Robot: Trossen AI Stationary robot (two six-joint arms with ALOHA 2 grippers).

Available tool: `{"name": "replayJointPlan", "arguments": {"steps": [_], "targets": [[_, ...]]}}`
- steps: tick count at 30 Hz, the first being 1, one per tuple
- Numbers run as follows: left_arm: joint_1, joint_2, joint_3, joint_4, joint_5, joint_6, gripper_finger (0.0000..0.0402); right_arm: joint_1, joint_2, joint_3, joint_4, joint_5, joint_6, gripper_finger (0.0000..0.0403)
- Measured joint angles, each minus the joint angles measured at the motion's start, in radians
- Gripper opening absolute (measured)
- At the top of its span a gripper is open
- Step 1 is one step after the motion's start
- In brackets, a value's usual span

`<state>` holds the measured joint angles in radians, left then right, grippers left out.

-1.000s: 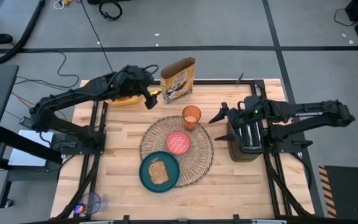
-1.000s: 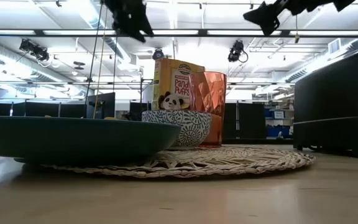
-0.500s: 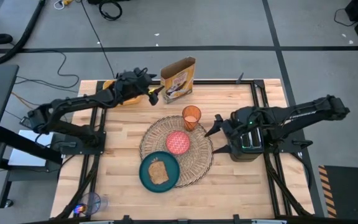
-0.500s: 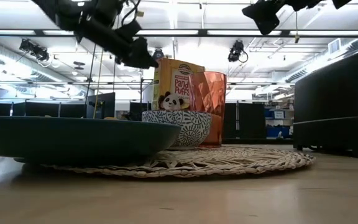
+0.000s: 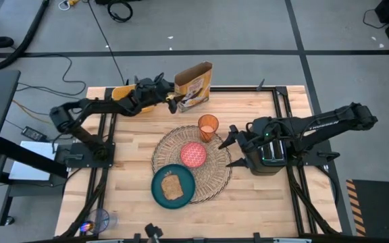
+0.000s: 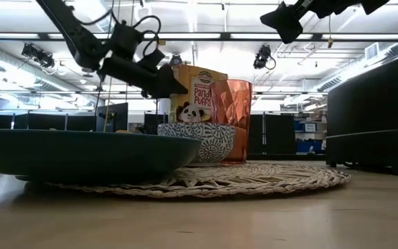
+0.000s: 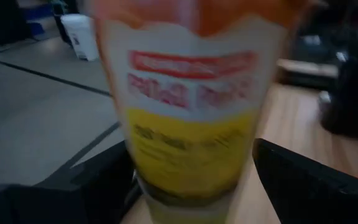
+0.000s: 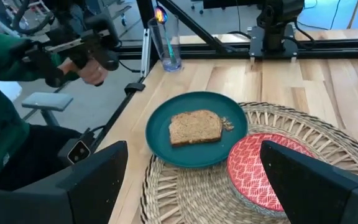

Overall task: Arrange a breakfast setting
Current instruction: Pour the cereal from the cereal box into the red bowl

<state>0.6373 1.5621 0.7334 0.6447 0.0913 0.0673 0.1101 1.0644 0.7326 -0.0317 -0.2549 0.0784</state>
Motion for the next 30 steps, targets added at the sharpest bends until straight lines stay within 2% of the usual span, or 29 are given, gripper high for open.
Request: {"name": "replayJointPlan", "arguments": {"steps": [4,8,11,17,20,25,30], "targets": [[0.013,0.048,0.0,0.077,-0.019,-0.003,0.0322,0.002,-0.007,0.0,0.004,-0.014,-0.014,0.0374],[0.016,0.058,0.0,0.088,-0.018,-0.003,0.0282,0.002,-0.019,0.0,0.045,-0.025,-0.036,0.0374],[0.016,0.053,0.001,0.093,-0.018,-0.005,0.0222,-0.006,-0.018,0.0,0.088,-0.025,-0.055,0.0374],[0.016,0.048,0.002,0.13,-0.019,-0.01,0.0076,-0.023,-0.031,0.0,0.11,-0.009,-0.063,0.0374],[0.017,0.037,0.026,0.112,-0.019,-0.013,0.0019,-0.017,-0.049,0.0,0.116,-0.008,-0.079,0.0374],[0.018,-0.056,0.105,0.11,-0.018,-0.049,0.0018,-0.001,-0.037,-0.009,0.129,0.198,-0.083,0.0374],[0.003,-0.216,0.203,-0.025,-0.003,-0.03,0.0013,0.0,-0.058,-0.017,0.138,0.287,-0.097,0.0375]]}}
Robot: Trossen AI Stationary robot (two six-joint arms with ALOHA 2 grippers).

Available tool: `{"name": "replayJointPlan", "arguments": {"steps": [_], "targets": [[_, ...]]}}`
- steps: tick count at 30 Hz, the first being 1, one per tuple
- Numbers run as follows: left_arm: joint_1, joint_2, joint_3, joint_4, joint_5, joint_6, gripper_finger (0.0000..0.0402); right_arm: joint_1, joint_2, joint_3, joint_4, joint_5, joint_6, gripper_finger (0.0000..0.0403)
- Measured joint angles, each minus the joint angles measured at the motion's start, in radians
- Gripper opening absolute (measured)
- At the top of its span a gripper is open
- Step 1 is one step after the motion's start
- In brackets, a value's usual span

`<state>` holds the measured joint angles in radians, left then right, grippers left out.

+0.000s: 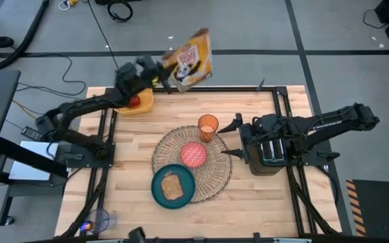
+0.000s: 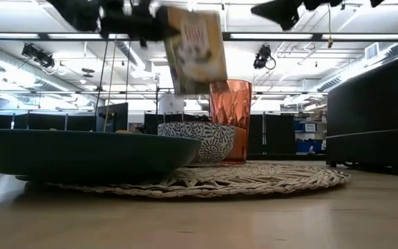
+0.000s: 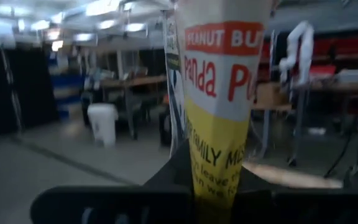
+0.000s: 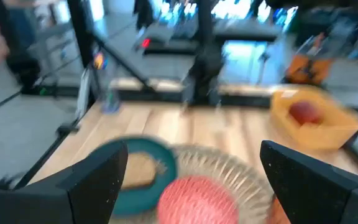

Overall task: Arrange a breakfast setting
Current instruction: Pour the cereal from the cereal box into the red bowl

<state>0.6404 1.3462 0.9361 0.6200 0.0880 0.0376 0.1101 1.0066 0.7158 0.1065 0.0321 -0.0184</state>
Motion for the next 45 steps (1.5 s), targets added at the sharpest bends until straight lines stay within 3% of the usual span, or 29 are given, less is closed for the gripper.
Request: {"name": "replayJointPlan", "arguments": {"steps": [4,14,20,26,30,39,45], "targets": [[-0.035,-0.123,0.069,-0.106,0.023,-0.006,0.0012,-0.012,-0.015,0.0,0.086,0.083,-0.027,0.0375],[-0.219,-0.299,0.093,-0.196,0.134,-0.106,0.0012,-0.039,0.057,0.0,0.187,0.06,-0.012,0.0375],[-0.368,-0.301,0.092,-0.138,0.125,-0.106,0.0012,-0.039,0.144,0.0,0.489,0.133,-0.065,0.0379],[-0.464,-0.3,0.092,-0.01,0.127,-0.09,0.0012,-0.038,0.187,0.0,0.615,0.166,-0.11,0.0385],[-0.483,-0.299,0.092,0.008,0.075,-0.046,0.0012,-0.03,0.185,0.0,0.776,0.101,-0.137,0.0384],[-0.483,-0.236,0.094,0.085,0.07,-0.056,0.0012,-0.027,0.185,0.0,0.905,0.114,-0.184,0.0383],[-0.483,-0.198,0.092,0.15,0.07,-0.083,0.0012,-0.029,0.186,0.0,0.911,0.245,-0.177,0.0382]]}}
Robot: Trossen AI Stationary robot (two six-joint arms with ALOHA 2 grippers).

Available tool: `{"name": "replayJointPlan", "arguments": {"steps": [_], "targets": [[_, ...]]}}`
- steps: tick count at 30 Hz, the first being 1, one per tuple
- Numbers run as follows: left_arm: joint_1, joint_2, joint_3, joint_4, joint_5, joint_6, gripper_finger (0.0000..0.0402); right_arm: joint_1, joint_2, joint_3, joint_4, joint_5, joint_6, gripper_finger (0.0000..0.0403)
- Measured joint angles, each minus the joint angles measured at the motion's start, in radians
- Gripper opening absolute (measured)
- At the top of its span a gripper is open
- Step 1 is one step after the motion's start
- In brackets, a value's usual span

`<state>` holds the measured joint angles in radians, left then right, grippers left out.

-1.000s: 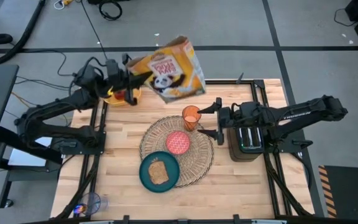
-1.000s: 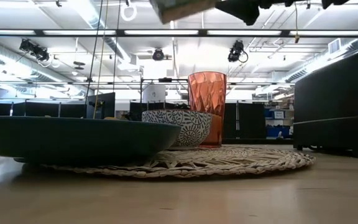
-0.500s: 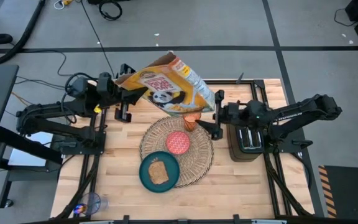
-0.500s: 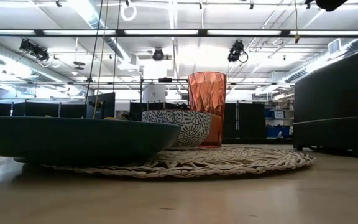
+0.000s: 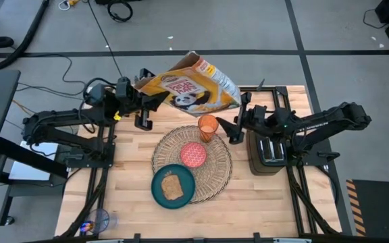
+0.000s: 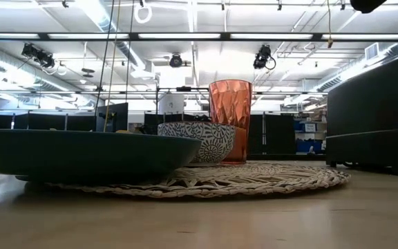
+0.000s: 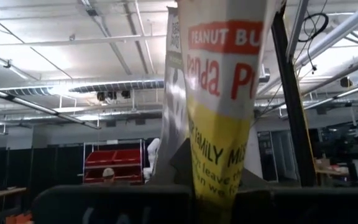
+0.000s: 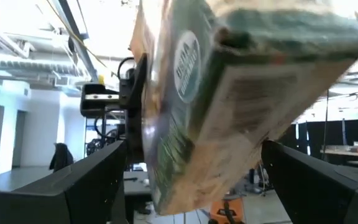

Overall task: Arrange a breakfast setting
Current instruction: Pour the cereal from the cereal box into the red bowl

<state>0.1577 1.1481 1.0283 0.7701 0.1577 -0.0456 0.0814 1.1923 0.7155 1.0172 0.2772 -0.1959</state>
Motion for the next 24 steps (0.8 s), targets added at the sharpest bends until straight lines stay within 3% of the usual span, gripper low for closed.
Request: {"name": "replayJointPlan", "arguments": {"steps": [8,18,24], "targets": [[-0.004,-0.001,0.0,0.04,0.032,-0.047,0.0012,0.001,0.0,0.0,0.066,0.013,0.001,0.0382],[-0.009,0.089,-0.002,0.067,0.027,-0.04,0.0012,-0.011,-0.002,0.001,0.159,-0.095,0.013,0.0382],[-0.009,0.15,0.0,0.175,0.024,-0.024,0.0012,-0.018,-0.002,0.001,0.151,-0.104,0.017,0.0347]]}}
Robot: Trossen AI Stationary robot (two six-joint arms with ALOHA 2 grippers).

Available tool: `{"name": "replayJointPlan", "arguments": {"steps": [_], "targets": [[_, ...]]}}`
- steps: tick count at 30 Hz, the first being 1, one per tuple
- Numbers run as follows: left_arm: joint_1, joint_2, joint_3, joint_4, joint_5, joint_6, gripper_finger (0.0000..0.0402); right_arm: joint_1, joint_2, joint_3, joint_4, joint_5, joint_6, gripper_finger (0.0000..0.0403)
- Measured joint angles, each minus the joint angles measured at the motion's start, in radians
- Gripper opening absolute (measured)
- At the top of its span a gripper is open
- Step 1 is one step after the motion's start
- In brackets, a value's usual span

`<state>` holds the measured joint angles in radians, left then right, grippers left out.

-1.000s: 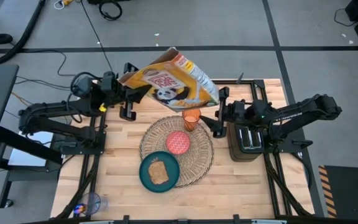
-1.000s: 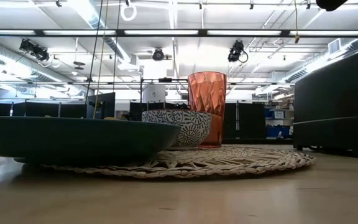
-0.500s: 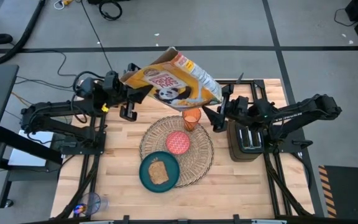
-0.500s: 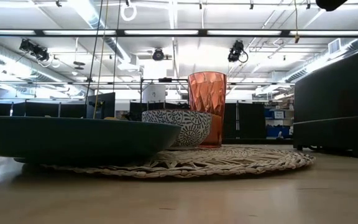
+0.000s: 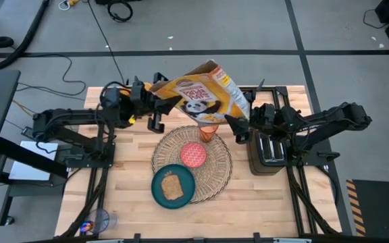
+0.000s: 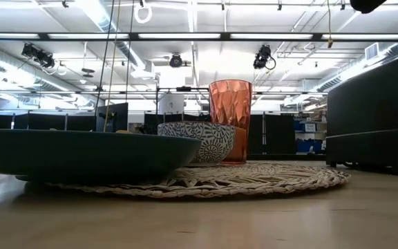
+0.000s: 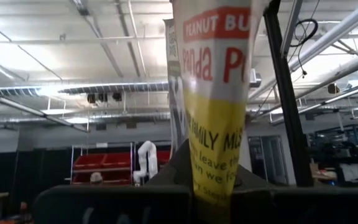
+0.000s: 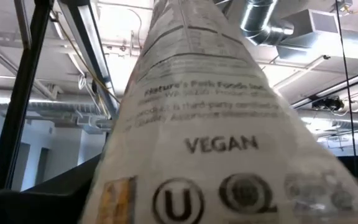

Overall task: Arrange a breakfast setting
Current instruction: Pour the cereal from the cereal box into the red bowl

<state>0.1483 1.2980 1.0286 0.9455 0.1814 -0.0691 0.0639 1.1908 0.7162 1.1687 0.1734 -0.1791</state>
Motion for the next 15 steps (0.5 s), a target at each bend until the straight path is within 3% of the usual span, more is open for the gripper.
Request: {"name": "replayJointPlan", "arguments": {"steps": [10,15], "targets": [[0.0,0.006,0.0,0.023,-0.001,0.004,0.0016,-0.007,0.001,0.0,0.025,-0.028,-0.02,0.0308],[0.001,0.003,0.0,0.004,-0.005,0.043,0.003,-0.017,0.001,0.0,0.026,-0.018,-0.025,0.0264]]}}
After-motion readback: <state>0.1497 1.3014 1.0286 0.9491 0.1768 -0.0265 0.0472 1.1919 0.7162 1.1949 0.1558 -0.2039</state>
